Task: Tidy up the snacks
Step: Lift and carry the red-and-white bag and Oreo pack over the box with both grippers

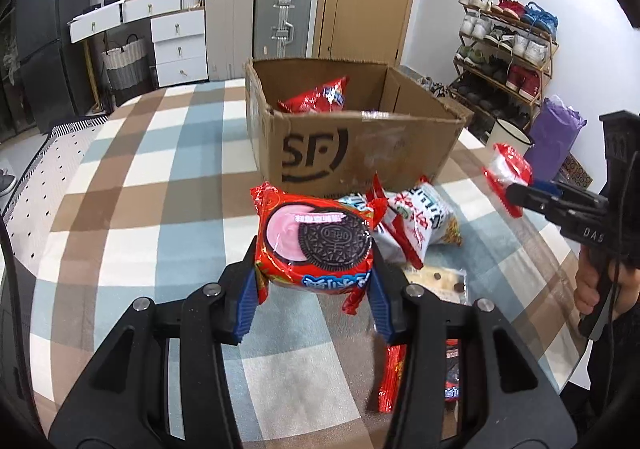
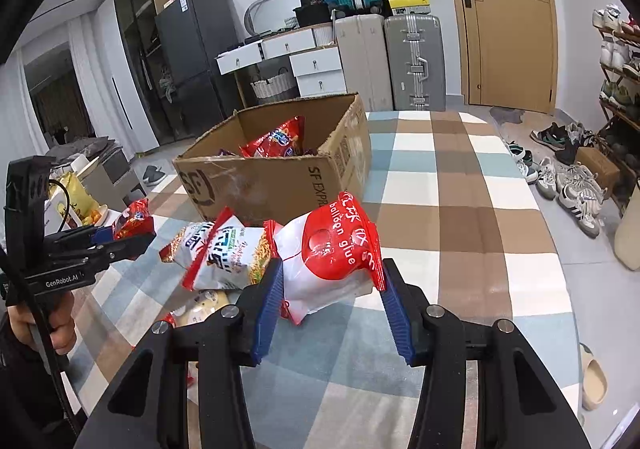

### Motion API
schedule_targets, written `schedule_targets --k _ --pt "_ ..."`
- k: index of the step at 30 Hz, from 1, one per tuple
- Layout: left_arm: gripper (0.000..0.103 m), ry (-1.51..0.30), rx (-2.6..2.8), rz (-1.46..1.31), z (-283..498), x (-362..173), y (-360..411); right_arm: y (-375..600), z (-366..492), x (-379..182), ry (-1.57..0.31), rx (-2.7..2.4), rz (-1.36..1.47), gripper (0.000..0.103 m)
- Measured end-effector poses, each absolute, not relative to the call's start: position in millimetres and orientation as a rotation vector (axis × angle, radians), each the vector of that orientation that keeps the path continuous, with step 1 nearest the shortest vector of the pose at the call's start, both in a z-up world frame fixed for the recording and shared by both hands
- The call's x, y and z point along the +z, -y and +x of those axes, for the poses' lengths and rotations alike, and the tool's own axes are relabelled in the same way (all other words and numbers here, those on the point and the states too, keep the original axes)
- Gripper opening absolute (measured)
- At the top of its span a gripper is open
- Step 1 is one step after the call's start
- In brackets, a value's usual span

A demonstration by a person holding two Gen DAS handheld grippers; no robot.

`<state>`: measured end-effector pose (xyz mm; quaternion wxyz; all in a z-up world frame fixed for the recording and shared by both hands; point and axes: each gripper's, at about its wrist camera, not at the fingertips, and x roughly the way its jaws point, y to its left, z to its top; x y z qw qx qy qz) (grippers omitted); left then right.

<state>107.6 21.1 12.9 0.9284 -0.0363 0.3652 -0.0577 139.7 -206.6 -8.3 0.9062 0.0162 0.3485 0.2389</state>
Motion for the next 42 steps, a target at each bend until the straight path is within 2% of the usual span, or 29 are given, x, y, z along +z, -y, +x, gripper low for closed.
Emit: schedule_targets --k 24,42 --pt "0.044 -0.618 -0.108 -0.082 121.6 74.2 -20.8 184.8 133.3 53.5 -0.611 0.542 0.016 0.048" --pt "0.044 -0.593 -0.131 -0.072 158.4 91.7 -8.6 160.0 152.9 76.3 -0.601 0.572 0.005 0.048"
